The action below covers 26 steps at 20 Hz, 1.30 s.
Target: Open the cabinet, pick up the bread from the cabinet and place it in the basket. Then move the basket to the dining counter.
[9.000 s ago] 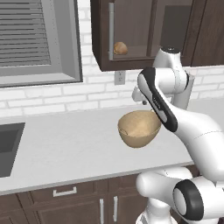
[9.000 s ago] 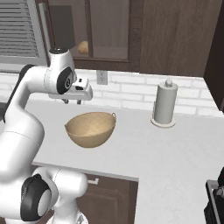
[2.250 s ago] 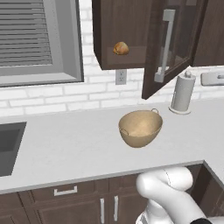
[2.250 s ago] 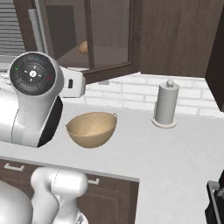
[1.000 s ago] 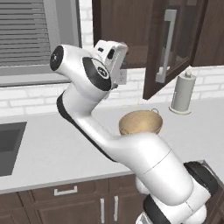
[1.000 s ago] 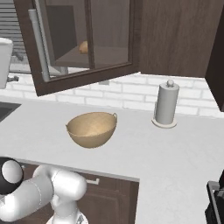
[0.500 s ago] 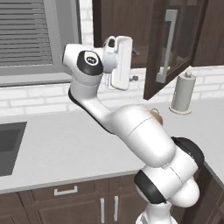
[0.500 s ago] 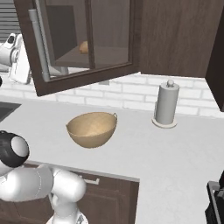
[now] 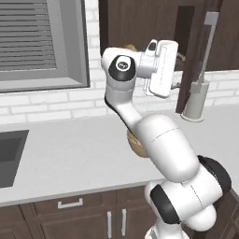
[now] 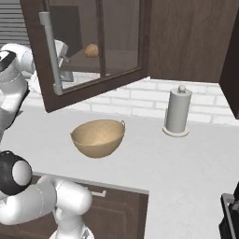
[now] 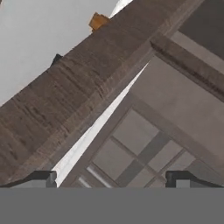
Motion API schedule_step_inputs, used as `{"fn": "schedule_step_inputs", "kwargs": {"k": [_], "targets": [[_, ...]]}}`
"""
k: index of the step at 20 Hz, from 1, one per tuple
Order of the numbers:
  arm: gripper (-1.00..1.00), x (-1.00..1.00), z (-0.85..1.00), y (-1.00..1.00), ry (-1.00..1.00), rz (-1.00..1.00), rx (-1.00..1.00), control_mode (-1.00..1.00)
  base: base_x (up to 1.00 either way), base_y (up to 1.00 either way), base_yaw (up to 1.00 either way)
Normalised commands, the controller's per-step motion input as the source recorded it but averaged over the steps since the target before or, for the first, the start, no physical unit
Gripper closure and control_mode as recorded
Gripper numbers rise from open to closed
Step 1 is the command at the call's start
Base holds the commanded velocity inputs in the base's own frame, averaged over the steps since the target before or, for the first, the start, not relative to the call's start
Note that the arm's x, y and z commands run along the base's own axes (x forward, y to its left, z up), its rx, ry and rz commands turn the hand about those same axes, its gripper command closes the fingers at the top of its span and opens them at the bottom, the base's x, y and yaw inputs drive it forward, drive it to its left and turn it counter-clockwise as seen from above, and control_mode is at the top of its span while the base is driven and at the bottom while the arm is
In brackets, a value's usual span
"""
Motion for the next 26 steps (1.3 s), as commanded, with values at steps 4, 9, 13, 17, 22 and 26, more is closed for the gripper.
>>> {"fn": "schedule_step_inputs", "kwargs": {"k": [4,9,13,17,22,26], "targets": [[-1.00,-0.95,0.00,-1.00,0.02,-0.09,-0.03,-1.00,0.00,0.00,0.00],[-1.00,-0.31,-0.02,-1.00,0.00,0.02,-0.01,-1.00,0.00,0.00,0.00],[-1.00,0.37,-0.24,-1.00,0.06,0.13,0.09,-1.00,0.00,0.00,0.00],[-1.00,0.31,-0.25,-0.79,0.04,0.04,0.18,-1.00,0.00,0.00,0.00],[-1.00,0.11,-0.09,-0.12,0.00,0.00,0.05,-1.00,0.00,0.00,0.00],[-1.00,0.00,0.00,-0.02,0.00,0.00,0.00,-1.00,0.00,0.00,0.00]]}}
